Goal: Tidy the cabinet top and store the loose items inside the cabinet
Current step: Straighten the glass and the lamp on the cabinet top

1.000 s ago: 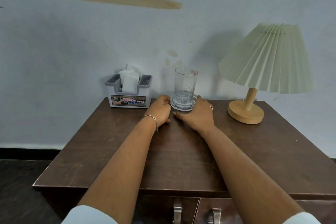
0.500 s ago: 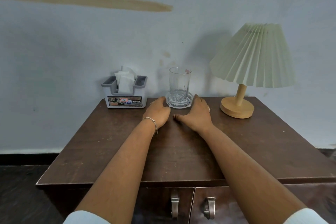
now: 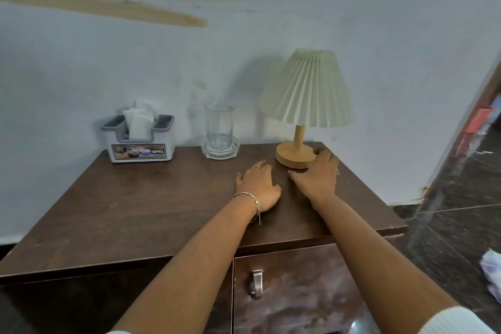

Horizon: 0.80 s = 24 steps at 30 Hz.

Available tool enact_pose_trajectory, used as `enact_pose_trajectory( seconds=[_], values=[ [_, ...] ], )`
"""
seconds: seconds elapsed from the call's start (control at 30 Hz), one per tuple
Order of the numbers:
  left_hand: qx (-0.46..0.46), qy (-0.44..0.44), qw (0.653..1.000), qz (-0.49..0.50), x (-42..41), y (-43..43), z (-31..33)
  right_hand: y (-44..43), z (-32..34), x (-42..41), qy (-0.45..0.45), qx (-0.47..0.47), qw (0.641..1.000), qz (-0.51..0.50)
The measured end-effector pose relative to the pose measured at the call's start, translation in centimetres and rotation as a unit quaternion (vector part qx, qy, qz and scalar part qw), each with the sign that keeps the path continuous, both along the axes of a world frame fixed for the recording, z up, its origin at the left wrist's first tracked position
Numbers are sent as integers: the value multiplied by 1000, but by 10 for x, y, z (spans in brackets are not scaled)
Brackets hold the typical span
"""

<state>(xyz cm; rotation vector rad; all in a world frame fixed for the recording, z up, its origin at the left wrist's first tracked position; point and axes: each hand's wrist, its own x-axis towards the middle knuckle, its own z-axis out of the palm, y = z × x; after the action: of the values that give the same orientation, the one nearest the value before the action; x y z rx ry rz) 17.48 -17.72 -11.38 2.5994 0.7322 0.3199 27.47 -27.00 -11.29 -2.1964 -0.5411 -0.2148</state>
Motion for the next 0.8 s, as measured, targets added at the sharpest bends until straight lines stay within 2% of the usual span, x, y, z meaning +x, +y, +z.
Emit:
enact_pose_trajectory(
  seconds=[0.1, 0.2, 0.5, 0.8],
  values=[
    [66, 37, 997, -19, 7, -1, -3, 1, -3, 18, 31, -12, 999, 28],
    [89, 26, 995, -43, 6, 6, -3, 7, -5, 29, 33, -19, 999, 39],
    [107, 42, 992, -43, 6, 14, 3, 15, -3, 41, 27, -39, 997, 64],
    [114, 49, 991, -46, 3, 11, 2, 13, -4, 35, 22, -33, 998, 49]
  ],
)
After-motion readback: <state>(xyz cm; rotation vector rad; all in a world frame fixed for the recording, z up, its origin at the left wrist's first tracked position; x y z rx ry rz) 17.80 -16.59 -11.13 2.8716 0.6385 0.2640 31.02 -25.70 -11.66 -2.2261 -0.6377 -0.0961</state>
